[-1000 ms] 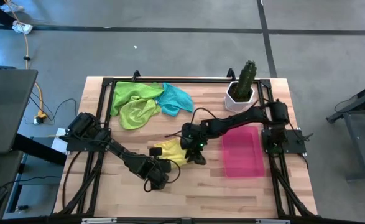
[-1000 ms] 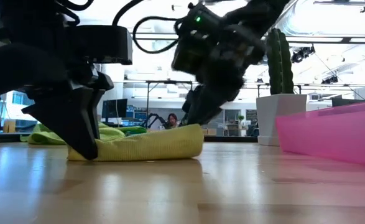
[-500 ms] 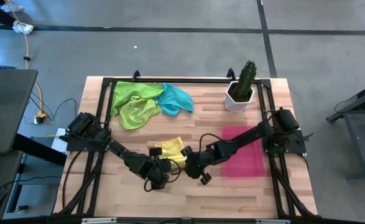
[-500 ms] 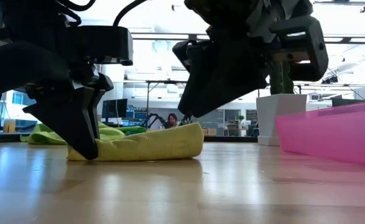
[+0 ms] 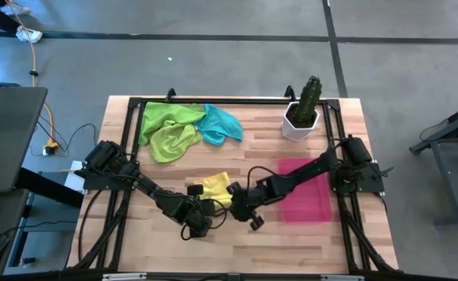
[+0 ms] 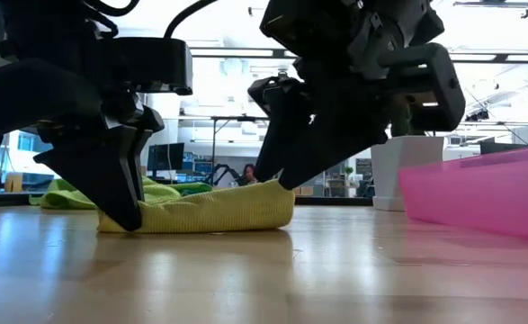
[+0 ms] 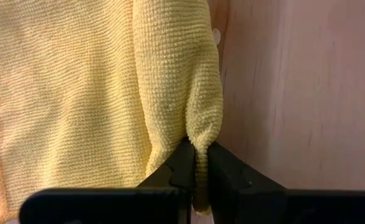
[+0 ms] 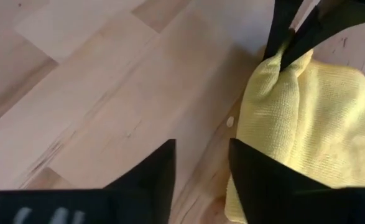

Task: Roll microfiber towels into tight, uniform cylinder then place into a basket
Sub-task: Roll the yellow microfiber towel

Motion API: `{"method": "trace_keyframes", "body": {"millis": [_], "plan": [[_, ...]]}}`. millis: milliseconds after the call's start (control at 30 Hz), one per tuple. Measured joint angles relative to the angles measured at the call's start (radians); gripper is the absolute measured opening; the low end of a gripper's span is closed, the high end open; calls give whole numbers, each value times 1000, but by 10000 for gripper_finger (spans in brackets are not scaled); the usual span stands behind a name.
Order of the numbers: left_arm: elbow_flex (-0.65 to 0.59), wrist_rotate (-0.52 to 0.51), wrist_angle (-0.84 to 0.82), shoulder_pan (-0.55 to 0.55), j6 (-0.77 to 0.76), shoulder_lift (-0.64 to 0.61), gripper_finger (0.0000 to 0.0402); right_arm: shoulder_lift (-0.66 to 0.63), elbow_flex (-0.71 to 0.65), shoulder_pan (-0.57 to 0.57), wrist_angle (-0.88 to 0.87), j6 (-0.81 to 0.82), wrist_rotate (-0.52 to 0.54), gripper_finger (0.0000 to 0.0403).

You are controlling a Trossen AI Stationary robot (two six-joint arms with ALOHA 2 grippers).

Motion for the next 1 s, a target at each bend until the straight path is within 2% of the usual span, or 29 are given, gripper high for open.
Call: {"method": "trace_keyframes", "body": {"millis": [133,233,367,633,1000], "plan": [[0,-1,0,0,0,0,17,0,1,9,-17,37,7,190],[0,-5,0,3,14,0,17,0,1,9,-39,37,60,203],[1,1,0,19,31,0,17,11,2,4,-46,37,118,200],[1,8,8,40,42,0,17,76,2,-22,8,53,164,184],[1,13,7,41,53,0,17,83,3,-27,9,39,187,177]]}}
